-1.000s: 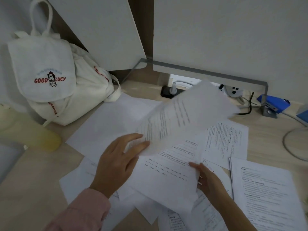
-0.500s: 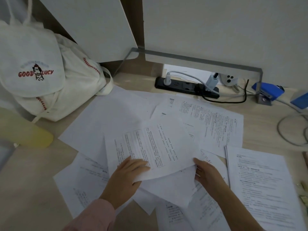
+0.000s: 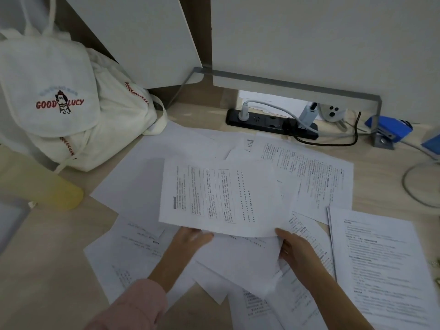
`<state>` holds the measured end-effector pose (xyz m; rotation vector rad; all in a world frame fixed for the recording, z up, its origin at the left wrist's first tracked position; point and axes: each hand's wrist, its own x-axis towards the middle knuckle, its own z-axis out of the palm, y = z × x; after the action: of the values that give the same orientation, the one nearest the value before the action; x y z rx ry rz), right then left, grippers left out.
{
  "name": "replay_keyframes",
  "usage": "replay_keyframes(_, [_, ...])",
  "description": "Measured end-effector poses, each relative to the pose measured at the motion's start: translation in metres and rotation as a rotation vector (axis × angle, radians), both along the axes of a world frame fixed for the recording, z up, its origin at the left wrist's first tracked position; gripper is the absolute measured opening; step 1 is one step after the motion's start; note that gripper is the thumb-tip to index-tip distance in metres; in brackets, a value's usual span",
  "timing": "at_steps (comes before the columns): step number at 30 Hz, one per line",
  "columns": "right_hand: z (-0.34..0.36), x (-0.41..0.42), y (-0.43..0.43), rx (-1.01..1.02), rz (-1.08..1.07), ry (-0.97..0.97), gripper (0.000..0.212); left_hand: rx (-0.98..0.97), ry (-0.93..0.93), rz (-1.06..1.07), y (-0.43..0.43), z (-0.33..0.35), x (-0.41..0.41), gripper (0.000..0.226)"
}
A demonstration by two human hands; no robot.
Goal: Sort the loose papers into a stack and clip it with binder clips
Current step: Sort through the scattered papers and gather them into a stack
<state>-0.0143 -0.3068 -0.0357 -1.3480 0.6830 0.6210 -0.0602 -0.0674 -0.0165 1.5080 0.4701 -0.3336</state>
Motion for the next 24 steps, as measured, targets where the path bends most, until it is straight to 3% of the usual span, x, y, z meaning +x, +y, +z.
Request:
replay_keyframes(2, [0.001, -0.001, 0.001, 0.004, 0.021, -0.013, 0.017, -0.014, 0.046, -0.028, -0.017, -0.009, 0.003, 0.038])
replay_keyframes(5, [0.001, -0.004, 0.003, 0.012, 0.059, -0.030, 0.020, -0.164, 0.054, 0.233, -0.032, -0.007, 0.009, 0.039])
replay_keyframes(10, [0.000, -0.003, 0.001, 0.011, 0.028, -0.035, 0.031, -0.117, -0.052, 0.453, -0.013, 0.001, 0.014, 0.051])
replay_keyframes(15, [-0.001, -0.001, -0.007, -0.093, 0.034, -0.096, 0.032, 0.033, 0.045, 0.434, 0.035, 0.013, 0.016, 0.022])
replay_keyframes(20, [0.004, 0.007, -0.009, -0.227, 0.093, -0.118, 0.061, 0.167, 0.065, 0.265, 0.052, 0.016, 0.025, 0.025])
replay_keyframes(24, [0.012, 0.009, -0.010, -0.232, 0.155, -0.139, 0.054, 0.249, 0.072, 0.197, 0.041, 0.017, 0.037, 0.018])
